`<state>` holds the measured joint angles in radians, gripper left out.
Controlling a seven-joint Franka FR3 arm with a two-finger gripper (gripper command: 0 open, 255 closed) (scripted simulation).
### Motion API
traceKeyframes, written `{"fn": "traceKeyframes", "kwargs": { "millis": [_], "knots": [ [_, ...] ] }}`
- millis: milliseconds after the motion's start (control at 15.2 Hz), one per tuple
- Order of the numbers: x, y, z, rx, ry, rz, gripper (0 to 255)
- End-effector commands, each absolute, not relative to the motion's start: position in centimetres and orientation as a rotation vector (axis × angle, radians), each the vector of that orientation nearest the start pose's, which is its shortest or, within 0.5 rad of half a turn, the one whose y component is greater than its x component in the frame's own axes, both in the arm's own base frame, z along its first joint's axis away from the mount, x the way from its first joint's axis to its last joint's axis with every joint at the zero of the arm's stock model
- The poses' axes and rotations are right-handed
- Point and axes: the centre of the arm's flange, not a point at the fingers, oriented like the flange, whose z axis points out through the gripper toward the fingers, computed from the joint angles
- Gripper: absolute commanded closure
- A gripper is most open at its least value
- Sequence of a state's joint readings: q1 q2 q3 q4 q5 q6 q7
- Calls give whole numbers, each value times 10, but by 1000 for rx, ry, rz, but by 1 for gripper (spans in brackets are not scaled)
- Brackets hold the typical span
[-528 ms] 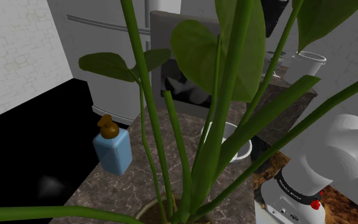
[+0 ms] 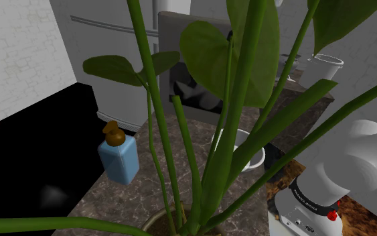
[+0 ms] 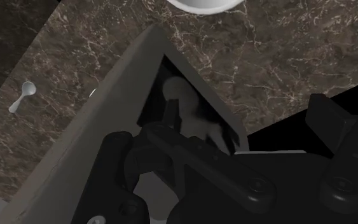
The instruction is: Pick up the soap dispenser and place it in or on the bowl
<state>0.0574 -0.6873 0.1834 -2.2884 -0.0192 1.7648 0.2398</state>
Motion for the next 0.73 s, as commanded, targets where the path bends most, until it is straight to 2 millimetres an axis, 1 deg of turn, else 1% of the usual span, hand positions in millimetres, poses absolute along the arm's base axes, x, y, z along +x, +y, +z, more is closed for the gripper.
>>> {"fn": "traceKeyframes", "kwargs": {
  "millis": [0,660],
  "knots": [
    [349,121,598,-3226,43,-278,0],
    [387,242,559,-3232,16,-204,0]
  ]
}}
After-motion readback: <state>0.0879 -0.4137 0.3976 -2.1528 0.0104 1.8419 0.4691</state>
